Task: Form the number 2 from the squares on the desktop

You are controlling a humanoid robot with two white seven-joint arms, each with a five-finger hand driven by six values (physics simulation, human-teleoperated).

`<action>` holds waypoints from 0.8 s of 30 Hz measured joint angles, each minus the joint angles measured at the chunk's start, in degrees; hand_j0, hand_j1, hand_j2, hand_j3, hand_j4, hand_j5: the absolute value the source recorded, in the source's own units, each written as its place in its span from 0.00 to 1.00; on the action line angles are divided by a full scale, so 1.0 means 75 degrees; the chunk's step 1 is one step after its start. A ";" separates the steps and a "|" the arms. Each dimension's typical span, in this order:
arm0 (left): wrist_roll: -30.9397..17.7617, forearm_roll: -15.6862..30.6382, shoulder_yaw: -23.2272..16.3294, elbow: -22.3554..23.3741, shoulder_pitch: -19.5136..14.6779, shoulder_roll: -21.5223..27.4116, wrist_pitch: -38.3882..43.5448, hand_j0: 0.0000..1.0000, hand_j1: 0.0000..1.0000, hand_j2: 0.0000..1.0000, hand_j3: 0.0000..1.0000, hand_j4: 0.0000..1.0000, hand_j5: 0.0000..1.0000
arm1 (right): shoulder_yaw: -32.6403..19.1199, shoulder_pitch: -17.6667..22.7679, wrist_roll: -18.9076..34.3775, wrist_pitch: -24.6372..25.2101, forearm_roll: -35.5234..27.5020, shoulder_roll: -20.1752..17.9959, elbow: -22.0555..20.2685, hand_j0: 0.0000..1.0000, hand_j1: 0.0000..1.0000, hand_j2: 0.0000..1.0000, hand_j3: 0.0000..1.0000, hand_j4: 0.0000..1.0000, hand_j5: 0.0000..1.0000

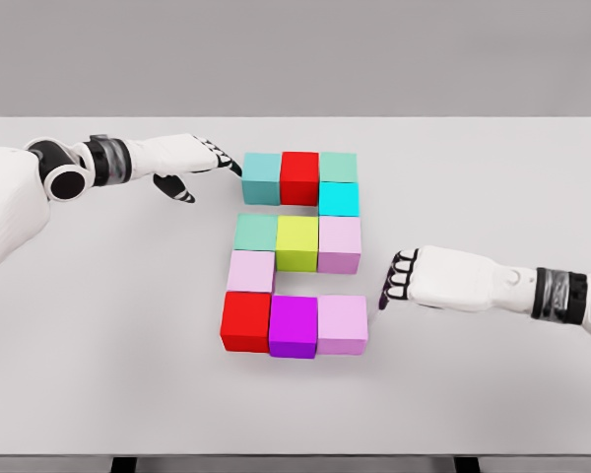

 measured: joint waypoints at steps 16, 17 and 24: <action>0.0044 0.0256 0.0253 -0.0012 -0.0047 0.1445 0.0000 1.00 1.00 1.00 1.00 1.00 1.00 | -0.5422 0.3047 0.1127 -0.0001 -0.1138 0.0047 0.0332 1.00 1.00 1.00 1.00 1.00 1.00; 0.0045 0.0258 0.0265 -0.0015 -0.0035 0.1637 0.0000 1.00 1.00 1.00 1.00 1.00 1.00 | -0.5662 0.3059 0.1288 -0.0003 -0.1260 0.0123 0.0369 1.00 1.00 1.00 1.00 1.00 1.00; 0.0053 0.0264 0.0293 -0.0015 0.0070 0.2544 -0.0001 1.00 1.00 1.00 1.00 1.00 1.00 | -0.6206 0.3129 0.1675 -0.0007 -0.1527 0.0500 0.0542 1.00 1.00 1.00 1.00 1.00 1.00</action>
